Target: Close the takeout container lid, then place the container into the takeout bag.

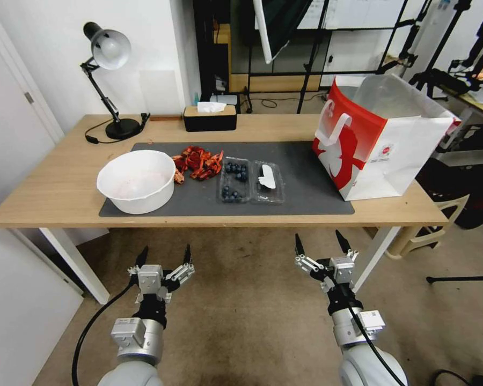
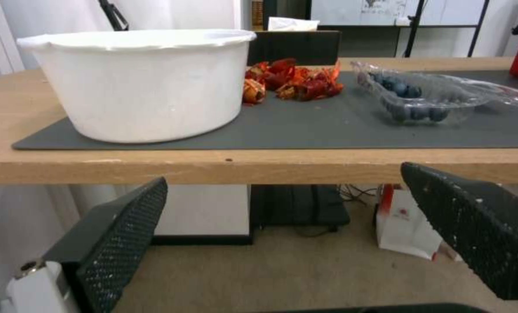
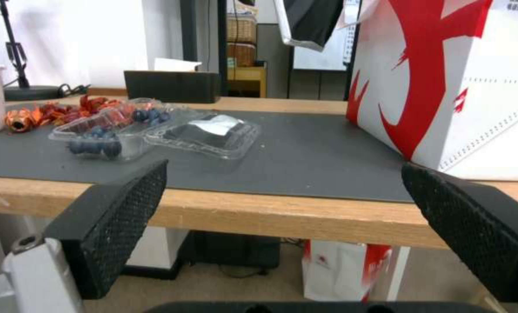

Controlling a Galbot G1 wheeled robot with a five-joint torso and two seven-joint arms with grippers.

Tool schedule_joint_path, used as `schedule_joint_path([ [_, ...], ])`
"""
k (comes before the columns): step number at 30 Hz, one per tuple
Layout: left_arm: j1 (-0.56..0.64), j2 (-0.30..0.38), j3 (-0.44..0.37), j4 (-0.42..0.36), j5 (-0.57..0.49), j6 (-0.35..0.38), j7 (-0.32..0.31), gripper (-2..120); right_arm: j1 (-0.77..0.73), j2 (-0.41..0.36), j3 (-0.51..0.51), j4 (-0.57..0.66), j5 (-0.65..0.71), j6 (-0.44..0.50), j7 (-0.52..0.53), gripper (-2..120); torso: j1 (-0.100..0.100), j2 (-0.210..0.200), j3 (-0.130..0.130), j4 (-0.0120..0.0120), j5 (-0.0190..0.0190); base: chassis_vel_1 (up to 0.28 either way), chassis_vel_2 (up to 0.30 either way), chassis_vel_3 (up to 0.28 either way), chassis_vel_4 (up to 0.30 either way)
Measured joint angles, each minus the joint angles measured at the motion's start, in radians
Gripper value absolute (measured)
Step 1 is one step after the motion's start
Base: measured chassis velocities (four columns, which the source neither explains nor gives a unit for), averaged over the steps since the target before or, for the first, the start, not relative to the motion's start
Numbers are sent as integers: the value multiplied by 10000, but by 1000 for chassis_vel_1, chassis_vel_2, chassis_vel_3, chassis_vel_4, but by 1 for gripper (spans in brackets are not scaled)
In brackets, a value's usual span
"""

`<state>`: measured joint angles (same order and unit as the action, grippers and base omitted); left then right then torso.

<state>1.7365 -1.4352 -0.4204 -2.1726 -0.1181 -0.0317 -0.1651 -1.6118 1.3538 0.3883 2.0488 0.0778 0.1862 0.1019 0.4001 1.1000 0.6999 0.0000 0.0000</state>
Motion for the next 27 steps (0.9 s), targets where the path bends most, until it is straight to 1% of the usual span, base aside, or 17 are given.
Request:
schedule_joint_path([
  [5,-24,8,-15,34,-20,-37,-9,100,163,-69,-167,-30,199,-282,-17,100,0,0,0,-1,0,0,0,0,0],
  [6,-27,11,-20,34,-23,-40,-14,100,218,-89,-255,-7,477,-439,-47,100,0,0,0,-1,0,0,0,0,0],
  [7,-28,13,-25,35,-25,-42,-19,100,313,-116,-389,82,1076,-732,-116,100,-1,0,0,-1,0,0,0,0,0],
  [8,-28,13,-25,35,-25,-42,-19,100,313,-116,-389,82,1076,-732,-116,100,-1,0,0,-1,0,0,0,0,0],
  [11,-29,15,-32,38,-28,-44,-23,100,594,-134,-649,282,2760,-1497,-363,100,-1,0,0,-1,0,0,0,0,0],
  [12,-29,15,-32,38,-28,-44,-23,100,594,-134,-649,282,2760,-1497,-363,100,-1,0,0,-1,0,0,0,0,0],
  [14,-33,16,-35,40,-31,-45,-25,100,855,-128,-793,433,4068,-2110,-422,100,0,0,0,0,0,0,0,0,0],
  [16,-33,16,-35,40,-31,-45,-25,100,855,-128,-793,433,4068,-2110,-422,100,0,0,0,0,0,0,0,0,0],
  [17,-42,20,-45,44,-34,-45,-28,100,1297,-78,-983,581,5670,-2829,-296,100,0,-1,0,0,0,0,0,0,0],
  [19,-49,26,-55,58,-40,-46,-32,100,1662,-33,-1118,648,6901,-3293,5,100,0,0,0,1,-1,0,0,0,0],
  [20,-49,26,-55,58,-40,-46,-32,100,1662,-33,-1118,648,6901,-3293,5,100,0,0,0,1,-1,0,0,0,0],
  [21,-56,31,-68,73,-47,-46,-36,100,1921,-2,-1205,658,7846,-3558,268,100,0,-1,1,-2,1,0,0,0,0],
  [23,-72,36,-86,93,-66,-48,-41,100,2382,71,-1292,655,9240,-3846,685,100,0,-1,1,0,-1,0,0,0,0],
  [24,-72,36,-86,93,-66,-48,-41,100,2382,71,-1292,655,9240,-3846,685,100,0,-1,1,0,-1,0,0,0,0],
  [27,-103,42,-114,125,-91,-50,-42,100,3113,276,-1365,520,11203,-4020,1437,100,0,-1,1,0,-1,0,0,0,0],
])
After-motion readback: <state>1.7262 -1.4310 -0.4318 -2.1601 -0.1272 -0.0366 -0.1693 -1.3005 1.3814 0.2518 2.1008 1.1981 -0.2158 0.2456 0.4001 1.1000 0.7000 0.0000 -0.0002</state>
